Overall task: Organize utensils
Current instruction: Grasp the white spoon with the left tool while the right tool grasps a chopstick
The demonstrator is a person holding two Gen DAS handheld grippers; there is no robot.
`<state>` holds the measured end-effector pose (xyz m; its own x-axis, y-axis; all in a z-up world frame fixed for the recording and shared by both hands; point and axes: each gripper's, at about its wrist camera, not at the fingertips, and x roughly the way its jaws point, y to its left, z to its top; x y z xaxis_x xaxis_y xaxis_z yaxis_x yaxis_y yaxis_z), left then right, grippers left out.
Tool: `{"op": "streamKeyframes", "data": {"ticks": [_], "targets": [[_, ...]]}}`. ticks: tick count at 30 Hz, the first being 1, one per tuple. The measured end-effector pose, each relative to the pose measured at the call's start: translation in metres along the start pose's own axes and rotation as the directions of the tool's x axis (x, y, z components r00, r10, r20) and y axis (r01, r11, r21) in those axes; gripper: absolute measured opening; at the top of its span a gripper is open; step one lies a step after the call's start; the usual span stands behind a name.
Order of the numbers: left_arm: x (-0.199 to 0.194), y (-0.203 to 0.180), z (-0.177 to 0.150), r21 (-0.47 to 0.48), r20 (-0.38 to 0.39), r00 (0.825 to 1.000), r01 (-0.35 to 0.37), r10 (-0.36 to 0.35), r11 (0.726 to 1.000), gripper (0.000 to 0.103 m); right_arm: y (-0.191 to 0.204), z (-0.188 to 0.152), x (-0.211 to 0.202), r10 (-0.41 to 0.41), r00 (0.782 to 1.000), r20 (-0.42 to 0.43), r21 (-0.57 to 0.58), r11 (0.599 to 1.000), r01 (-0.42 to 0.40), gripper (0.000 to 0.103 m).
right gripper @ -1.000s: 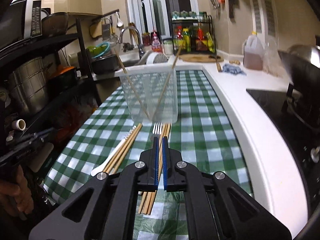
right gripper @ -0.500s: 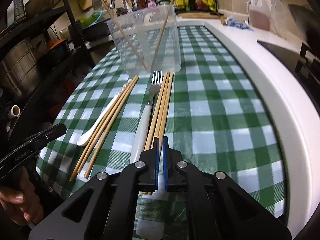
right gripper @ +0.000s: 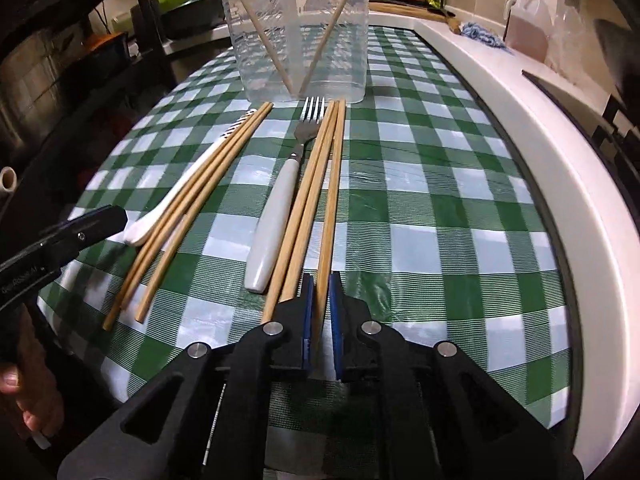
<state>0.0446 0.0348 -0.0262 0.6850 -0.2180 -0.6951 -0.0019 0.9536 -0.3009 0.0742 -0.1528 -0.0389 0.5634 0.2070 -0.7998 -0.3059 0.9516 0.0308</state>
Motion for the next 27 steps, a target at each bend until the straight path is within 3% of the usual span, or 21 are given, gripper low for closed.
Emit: {"op": "streamKeyframes", "data": {"ticks": [8,15,17,18,22,27], "targets": [[0.014,0.000,0.000,-0.008,-0.017,0.999,-0.033,0.033,0.999,0.024,-0.011,-0.001,0.000,-0.019,1.000,-0.004,0.044,0.999,0.020,0.006],[0.020,-0.018,-0.008,0.077,0.002,0.995,-0.102,0.103,0.992,0.025,-0.014,0.000,0.001,-0.030,1.000,-0.010,0.055,0.998,0.030,0.006],[0.020,-0.024,-0.010,0.123,0.012,0.990,-0.138,0.137,0.983,0.024,-0.015,-0.001,0.001,-0.028,1.000,-0.011,0.064,0.998,0.028,0.006],[0.020,-0.026,-0.011,0.137,0.017,0.989,-0.149,0.149,0.979,0.015,-0.016,-0.001,0.001,-0.028,1.000,-0.011,0.066,0.997,0.029,0.006],[0.016,-0.017,-0.010,0.102,0.034,0.984,-0.176,0.174,0.979,0.012,-0.014,-0.002,0.000,-0.033,0.999,-0.008,0.064,0.997,0.034,0.006],[0.009,0.000,-0.007,0.045,0.056,0.966,-0.253,0.251,0.966,0.010,-0.021,-0.002,0.000,-0.057,0.998,-0.002,0.097,0.994,0.057,0.006]]}}
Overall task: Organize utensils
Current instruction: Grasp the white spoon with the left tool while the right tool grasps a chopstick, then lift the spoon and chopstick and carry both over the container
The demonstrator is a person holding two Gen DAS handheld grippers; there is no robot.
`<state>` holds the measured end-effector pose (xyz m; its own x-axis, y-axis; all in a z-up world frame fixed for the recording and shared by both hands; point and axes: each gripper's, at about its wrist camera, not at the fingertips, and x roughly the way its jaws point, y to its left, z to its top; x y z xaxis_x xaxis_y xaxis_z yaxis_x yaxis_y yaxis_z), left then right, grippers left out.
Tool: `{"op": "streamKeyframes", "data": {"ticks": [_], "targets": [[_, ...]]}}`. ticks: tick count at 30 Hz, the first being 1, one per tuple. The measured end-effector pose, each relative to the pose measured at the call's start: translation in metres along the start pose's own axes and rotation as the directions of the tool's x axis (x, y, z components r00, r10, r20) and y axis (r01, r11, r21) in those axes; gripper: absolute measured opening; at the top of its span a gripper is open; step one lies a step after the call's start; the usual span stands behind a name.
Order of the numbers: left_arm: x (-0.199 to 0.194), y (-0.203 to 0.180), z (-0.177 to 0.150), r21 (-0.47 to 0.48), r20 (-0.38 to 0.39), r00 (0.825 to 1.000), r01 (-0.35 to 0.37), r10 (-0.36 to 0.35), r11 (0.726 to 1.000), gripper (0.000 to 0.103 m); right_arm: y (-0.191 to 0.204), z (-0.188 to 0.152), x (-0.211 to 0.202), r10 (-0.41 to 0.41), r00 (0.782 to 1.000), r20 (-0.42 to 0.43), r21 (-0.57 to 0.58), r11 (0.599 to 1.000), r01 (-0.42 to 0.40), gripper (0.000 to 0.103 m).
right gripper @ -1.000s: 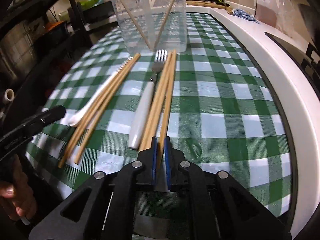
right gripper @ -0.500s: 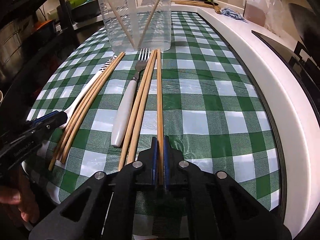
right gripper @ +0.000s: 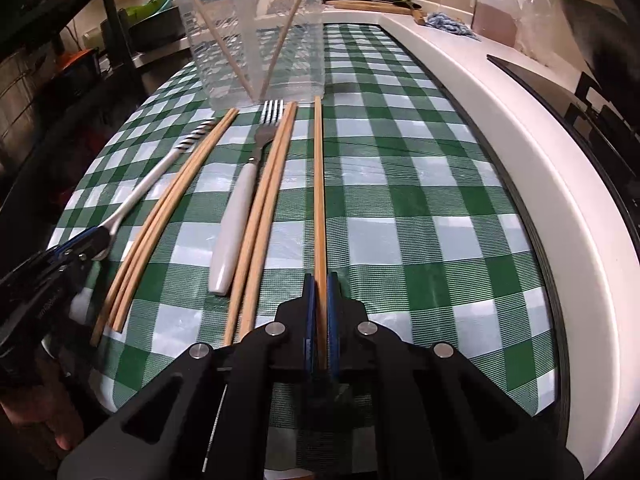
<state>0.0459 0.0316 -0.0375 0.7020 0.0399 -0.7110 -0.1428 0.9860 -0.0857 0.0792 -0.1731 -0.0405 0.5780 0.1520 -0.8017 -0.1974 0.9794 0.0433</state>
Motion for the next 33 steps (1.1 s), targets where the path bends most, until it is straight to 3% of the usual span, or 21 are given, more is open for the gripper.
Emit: {"op": "streamKeyframes", "data": {"ticks": [33], "targets": [[-0.0005,-0.0051,-0.0042,0.046,0.015,1.000,-0.011,0.011,0.999,0.013,0.0054,-0.0014,0.0007,-0.062,0.997,0.041,-0.051,0.997,0.065,0.006]]}}
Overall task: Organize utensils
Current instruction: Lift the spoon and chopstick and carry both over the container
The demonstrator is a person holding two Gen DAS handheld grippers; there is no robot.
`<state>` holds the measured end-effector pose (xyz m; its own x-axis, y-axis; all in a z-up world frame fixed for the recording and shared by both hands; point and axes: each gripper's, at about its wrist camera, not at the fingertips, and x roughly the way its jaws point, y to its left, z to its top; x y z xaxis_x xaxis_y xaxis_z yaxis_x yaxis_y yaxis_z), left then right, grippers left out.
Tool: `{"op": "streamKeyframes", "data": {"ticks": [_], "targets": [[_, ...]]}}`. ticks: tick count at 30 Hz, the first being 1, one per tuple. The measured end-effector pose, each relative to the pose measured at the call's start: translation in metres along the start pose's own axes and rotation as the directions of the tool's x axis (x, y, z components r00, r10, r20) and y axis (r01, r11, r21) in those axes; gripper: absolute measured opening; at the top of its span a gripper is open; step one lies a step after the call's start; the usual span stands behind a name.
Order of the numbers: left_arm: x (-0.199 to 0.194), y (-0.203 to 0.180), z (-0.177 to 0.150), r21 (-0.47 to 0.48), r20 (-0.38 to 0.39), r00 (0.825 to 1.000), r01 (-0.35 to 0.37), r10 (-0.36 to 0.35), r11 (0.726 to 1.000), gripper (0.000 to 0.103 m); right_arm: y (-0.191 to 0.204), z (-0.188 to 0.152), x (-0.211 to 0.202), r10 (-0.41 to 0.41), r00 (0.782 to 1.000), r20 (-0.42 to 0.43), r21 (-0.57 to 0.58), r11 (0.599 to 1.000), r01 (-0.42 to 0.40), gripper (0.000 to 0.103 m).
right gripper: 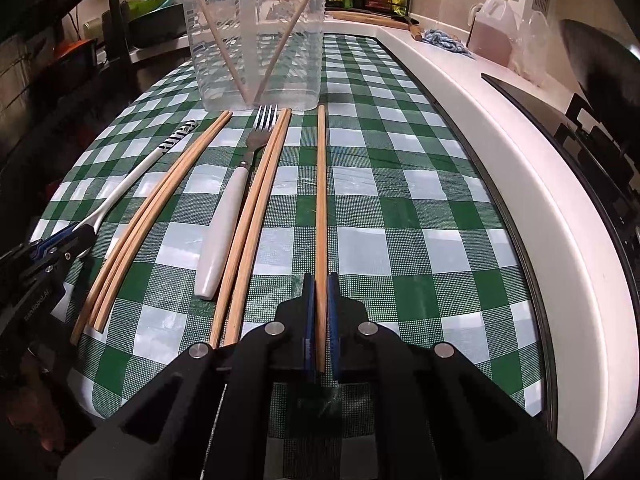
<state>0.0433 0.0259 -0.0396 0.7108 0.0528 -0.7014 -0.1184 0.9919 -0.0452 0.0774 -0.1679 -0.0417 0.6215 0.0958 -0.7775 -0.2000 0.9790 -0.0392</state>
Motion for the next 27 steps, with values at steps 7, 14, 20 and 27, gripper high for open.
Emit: {"op": "streamKeyframes", "data": {"ticks": [7,14,20,27], "targets": [[-0.003,0.001,0.001,-0.002,0.008,1.000,0.001,0.000,1.000,0.011,-0.001,0.004,-0.009,0.013,0.999,0.033,-0.001,1.000,-0.013,0.006],[-0.012,0.000,0.003,0.008,0.038,0.999,-0.006,0.005,1.000,0.011,-0.001,0.007,-0.017,0.017,0.998,0.061,-0.001,1.000,-0.017,0.006],[-0.029,0.000,0.007,0.013,0.104,0.995,-0.014,0.013,1.000,0.011,-0.001,0.010,-0.030,0.003,0.993,0.116,-0.004,1.000,-0.002,0.006],[-0.057,-0.001,0.015,0.029,0.227,0.974,-0.028,0.021,0.999,0.011,-0.004,0.016,-0.053,-0.004,0.980,0.201,0.004,1.000,0.003,0.006]]}}
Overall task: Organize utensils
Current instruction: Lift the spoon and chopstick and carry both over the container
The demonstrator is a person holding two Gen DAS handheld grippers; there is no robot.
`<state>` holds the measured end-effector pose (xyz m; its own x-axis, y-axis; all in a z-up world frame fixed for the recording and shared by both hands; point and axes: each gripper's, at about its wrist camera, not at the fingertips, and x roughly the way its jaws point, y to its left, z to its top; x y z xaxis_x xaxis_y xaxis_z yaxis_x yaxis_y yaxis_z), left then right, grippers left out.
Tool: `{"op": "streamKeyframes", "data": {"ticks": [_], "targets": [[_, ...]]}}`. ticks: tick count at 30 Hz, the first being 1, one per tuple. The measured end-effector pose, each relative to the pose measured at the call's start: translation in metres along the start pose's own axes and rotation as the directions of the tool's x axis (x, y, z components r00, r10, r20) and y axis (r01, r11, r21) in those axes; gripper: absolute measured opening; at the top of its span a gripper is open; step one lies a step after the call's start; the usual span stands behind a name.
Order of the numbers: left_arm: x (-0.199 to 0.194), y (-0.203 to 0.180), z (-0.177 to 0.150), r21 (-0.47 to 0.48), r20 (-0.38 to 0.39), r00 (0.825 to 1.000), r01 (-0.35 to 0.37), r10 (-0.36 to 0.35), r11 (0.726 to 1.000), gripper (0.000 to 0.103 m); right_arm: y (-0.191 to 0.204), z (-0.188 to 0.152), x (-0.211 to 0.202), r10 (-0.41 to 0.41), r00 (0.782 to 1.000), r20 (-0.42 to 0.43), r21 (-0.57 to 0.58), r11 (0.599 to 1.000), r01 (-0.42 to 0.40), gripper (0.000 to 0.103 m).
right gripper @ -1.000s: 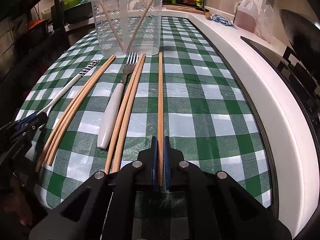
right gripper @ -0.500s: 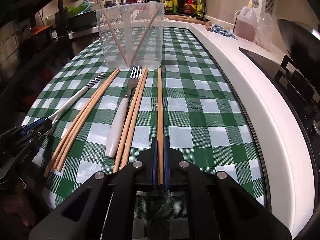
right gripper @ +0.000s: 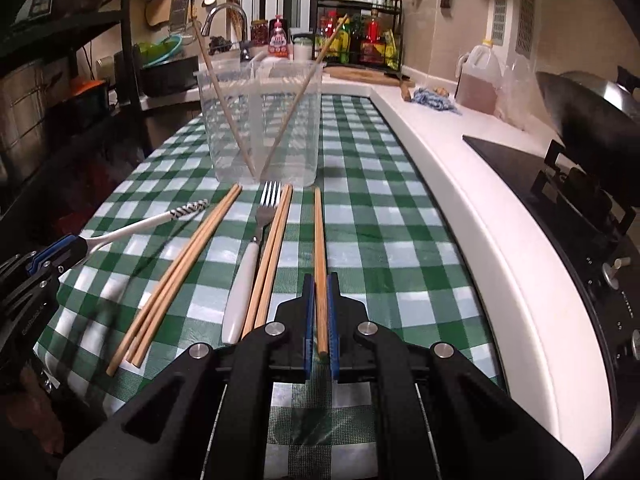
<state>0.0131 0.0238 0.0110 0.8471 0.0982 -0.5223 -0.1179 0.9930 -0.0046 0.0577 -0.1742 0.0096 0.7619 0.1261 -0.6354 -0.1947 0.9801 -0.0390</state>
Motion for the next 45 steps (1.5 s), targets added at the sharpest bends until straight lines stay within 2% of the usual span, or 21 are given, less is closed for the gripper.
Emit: {"op": "streamKeyframes", "data": {"ticks": [4,10,17,22,30,35,40,45], "targets": [[-0.014,-0.001,0.010,0.005,0.080,0.997,-0.006,0.006,1.000,0.011,0.000,0.008,-0.017,-0.011,0.997,0.071,-0.001,1.000,0.011,0.006],[-0.028,-0.001,0.019,0.005,0.158,0.987,0.001,-0.002,1.000,0.011,-0.001,0.018,-0.037,-0.012,0.988,0.156,-0.006,1.000,0.013,0.006],[-0.038,0.005,0.032,-0.019,0.197,0.980,0.023,-0.019,1.000,0.012,-0.003,0.027,-0.054,0.001,0.976,0.216,-0.008,1.000,0.001,0.006],[-0.040,0.009,0.039,-0.043,0.202,0.979,0.038,-0.028,0.998,0.012,-0.001,0.033,-0.064,0.012,0.971,0.240,-0.018,1.000,-0.008,0.006],[-0.042,0.014,0.056,-0.066,0.197,0.980,0.050,-0.036,0.997,0.012,-0.007,0.052,-0.075,0.035,0.972,0.233,0.001,0.999,-0.036,0.006],[-0.041,0.017,0.080,-0.053,0.171,0.985,0.047,-0.037,0.998,0.012,-0.008,0.072,-0.078,0.037,0.970,0.242,0.004,0.999,-0.039,0.006],[-0.035,0.025,0.109,-0.054,0.114,0.992,0.054,-0.047,0.997,0.012,-0.007,0.096,-0.073,0.054,0.976,0.212,0.010,0.998,-0.058,0.006],[-0.024,0.036,0.147,-0.072,0.075,0.991,0.119,-0.114,0.990,0.012,-0.009,0.118,-0.071,0.069,0.978,0.196,0.016,0.997,-0.074,0.006]]}}
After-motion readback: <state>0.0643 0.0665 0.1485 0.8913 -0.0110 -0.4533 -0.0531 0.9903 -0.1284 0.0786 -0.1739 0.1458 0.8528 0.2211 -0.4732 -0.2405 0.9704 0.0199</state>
